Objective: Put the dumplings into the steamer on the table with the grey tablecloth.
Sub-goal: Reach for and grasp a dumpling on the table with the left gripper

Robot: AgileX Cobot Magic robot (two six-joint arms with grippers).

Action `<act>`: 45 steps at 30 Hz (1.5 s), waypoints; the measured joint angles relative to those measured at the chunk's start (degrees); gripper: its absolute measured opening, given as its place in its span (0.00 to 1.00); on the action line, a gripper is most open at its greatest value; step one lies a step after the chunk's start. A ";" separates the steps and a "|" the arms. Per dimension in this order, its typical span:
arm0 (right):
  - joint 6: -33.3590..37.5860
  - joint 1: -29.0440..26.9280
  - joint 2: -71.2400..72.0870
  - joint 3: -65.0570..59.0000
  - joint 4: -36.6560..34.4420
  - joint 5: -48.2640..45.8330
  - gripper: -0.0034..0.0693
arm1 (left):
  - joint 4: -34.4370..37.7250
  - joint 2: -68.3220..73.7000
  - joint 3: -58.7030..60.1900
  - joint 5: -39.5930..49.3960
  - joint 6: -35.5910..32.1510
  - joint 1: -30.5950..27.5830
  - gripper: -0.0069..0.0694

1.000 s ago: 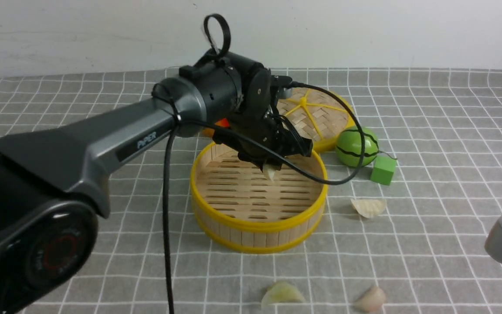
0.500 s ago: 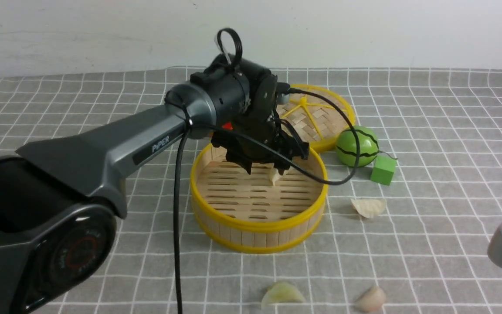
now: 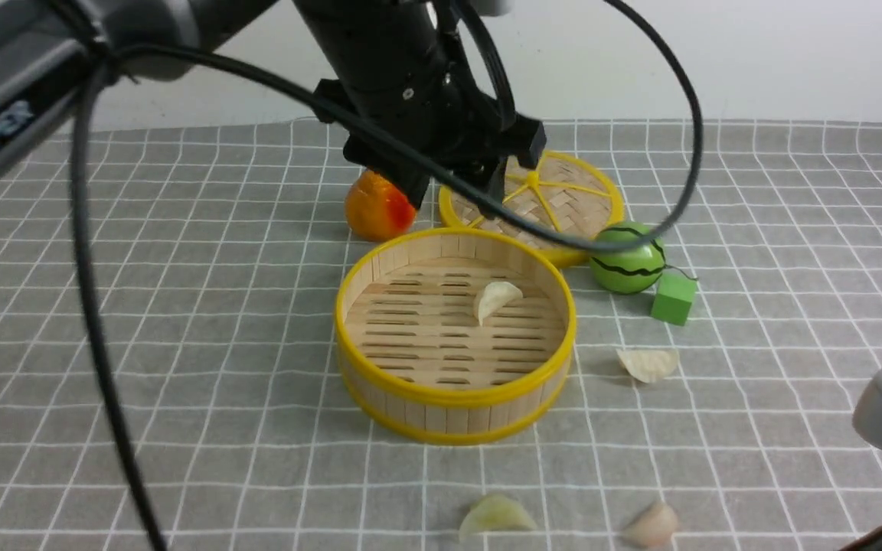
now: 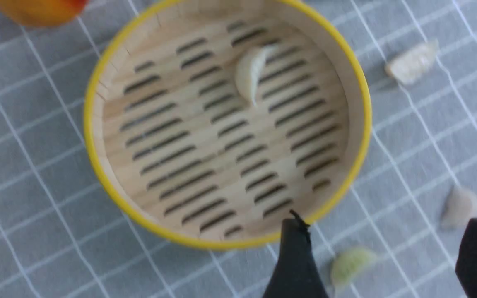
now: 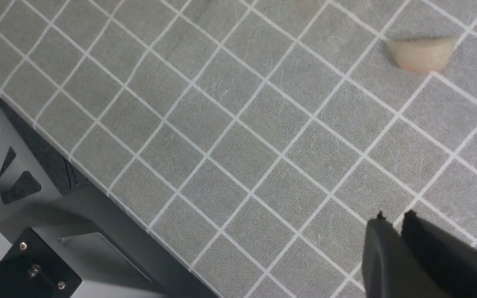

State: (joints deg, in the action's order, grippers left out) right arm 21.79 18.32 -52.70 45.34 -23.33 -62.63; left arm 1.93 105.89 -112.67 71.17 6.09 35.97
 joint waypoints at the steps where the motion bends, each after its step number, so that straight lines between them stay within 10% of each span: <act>1: 0.00 0.00 0.00 0.00 0.00 0.00 0.14 | 0.12 -1.94 3.09 0.00 -0.57 0.85 0.73; 13: 0.00 0.02 0.00 0.00 -1.30 1.53 0.16 | -3.86 -4.06 34.05 -16.23 -9.44 16.05 0.73; 27: 0.00 0.02 0.00 0.00 -1.79 -0.31 0.17 | -6.41 3.41 34.47 -26.52 -7.32 11.98 0.71; 45: 0.00 0.02 0.00 0.07 -2.10 1.70 0.19 | 2.40 8.15 34.20 -28.03 -10.09 11.18 0.32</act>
State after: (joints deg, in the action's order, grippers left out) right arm 21.79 18.34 -52.70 45.41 -25.44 -60.93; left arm 4.33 114.05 -78.47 43.14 -4.00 47.15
